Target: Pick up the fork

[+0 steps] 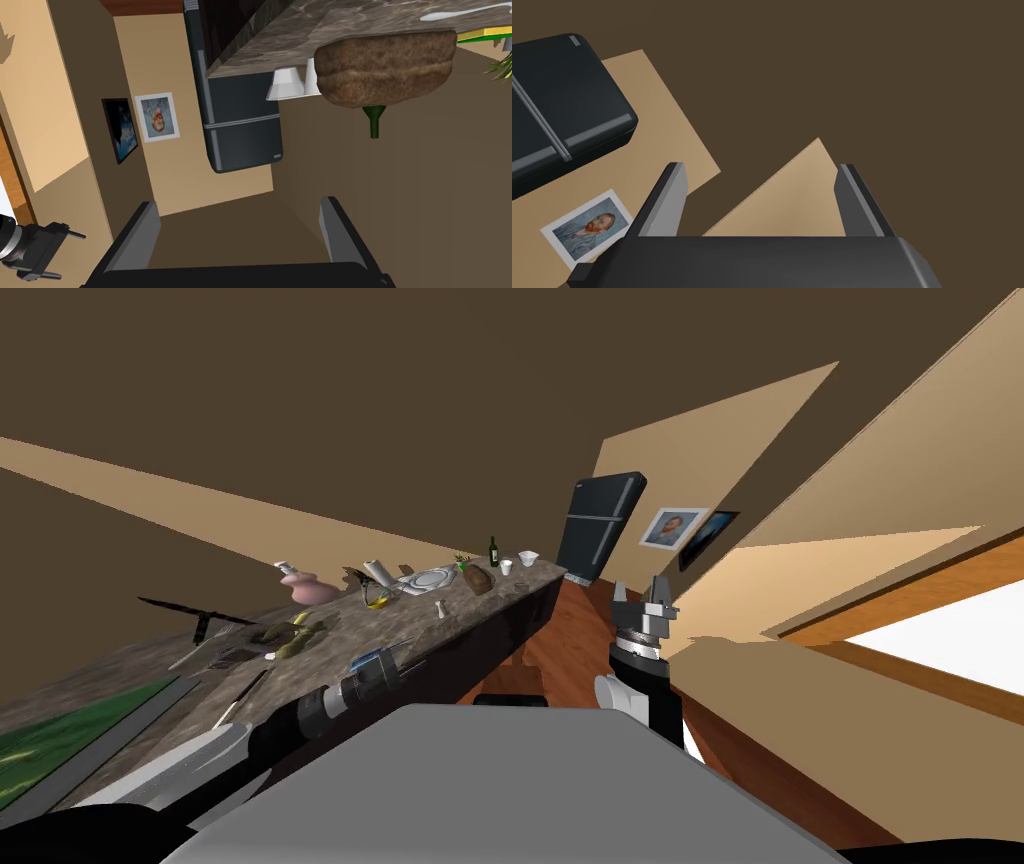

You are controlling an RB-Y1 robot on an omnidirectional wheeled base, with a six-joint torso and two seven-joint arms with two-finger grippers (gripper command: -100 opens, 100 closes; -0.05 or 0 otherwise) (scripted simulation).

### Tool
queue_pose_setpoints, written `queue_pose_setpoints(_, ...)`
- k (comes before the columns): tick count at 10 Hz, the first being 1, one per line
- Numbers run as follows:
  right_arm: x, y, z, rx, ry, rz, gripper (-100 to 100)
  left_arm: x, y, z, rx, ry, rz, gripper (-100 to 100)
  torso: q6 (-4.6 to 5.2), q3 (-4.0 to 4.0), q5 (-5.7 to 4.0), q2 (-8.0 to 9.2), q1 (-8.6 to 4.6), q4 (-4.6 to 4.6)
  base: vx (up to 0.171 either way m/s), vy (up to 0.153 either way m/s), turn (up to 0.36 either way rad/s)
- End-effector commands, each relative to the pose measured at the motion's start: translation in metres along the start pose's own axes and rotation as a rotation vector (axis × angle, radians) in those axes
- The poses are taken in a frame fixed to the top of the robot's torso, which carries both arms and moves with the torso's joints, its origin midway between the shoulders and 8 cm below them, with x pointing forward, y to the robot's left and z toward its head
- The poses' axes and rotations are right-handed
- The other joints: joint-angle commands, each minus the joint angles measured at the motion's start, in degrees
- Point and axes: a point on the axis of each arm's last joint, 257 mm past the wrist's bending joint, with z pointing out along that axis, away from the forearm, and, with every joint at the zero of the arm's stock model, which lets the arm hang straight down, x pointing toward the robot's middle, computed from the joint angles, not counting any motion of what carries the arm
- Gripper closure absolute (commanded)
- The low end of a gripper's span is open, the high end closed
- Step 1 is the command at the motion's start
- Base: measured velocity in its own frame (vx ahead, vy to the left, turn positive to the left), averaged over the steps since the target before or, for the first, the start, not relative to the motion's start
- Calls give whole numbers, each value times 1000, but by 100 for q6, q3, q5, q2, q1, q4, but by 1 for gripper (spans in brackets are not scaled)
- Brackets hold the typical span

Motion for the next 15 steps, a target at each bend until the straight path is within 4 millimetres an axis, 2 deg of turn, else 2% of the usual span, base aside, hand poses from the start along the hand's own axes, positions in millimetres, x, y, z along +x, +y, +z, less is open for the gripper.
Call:
queue_pose_setpoints(1,0,0,0,0,0,0,0,11,-1,-6,35,56,50,-100,0,0,0,0,0,0,27,-27,-164)
queue_pose_setpoints(2,0,0,0,0,0,0,0,35,-6,-20,65,134,106,-100,-4,0,0,1,2,0,36,-46,-308)
queue_pose_setpoints(3,0,0,0,0,0,0,0,35,-5,-20,84,147,120,-100,0,-1,0,-1,-3,0,37,-29,-151)
queue_pose_setpoints(4,0,0,0,0,0,0,0,58,-9,-37,117,222,171,-100,-5,-1,0,-2,1,0,51,-33,-298)
queue_pose_setpoints(6,0,0,0,0,0,0,0,58,-8,-38,143,239,191,-100,-5,-4,0,-6,5,-1,32,-11,-69)
queue_pose_setpoints(7,0,0,0,0,0,0,0,80,-11,-56,189,317,245,-100,-8,1,1,3,7,1,31,-32,-294)
queue_pose_setpoints(8,0,0,0,0,0,0,0,79,-10,-56,205,326,258,-100,0,0,0,0,1,0,36,-20,-167)
queue_pose_setpoints(9,0,0,0,0,0,0,0,100,-12,-77,254,400,308,-100,-6,-1,1,-1,3,0,58,-27,-282)
queue_pose_setpoints(10,0,0,0,0,0,0,0,99,-11,-77,271,410,320,-100,-1,-5,0,-8,1,-2,52,-18,-146)
queue_pose_setpoints(11,0,0,0,0,0,0,0,118,-12,-99,321,479,366,-100,-8,-4,0,-7,3,-1,65,-22,-292)
queue_pose_setpoints(12,0,0,0,0,0,0,0,117,-11,-99,338,488,378,-100,-2,-6,1,-11,3,-2,59,-10,-148)
queue_pose_setpoints(13,0,0,0,0,0,0,0,134,-12,-121,388,552,418,-100,-7,-7,1,-11,5,-2,62,-15,-303)
queue_pose_setpoints(14,0,0,0,0,0,0,0,133,-9,-122,408,562,433,-100,-2,-7,0,-12,4,-3,50,0,-111)
queue_pose_setpoints(15,0,0,0,0,0,0,0,148,-9,-145,463,625,472,-100,-8,-5,2,-9,7,-2,72,-9,-228)
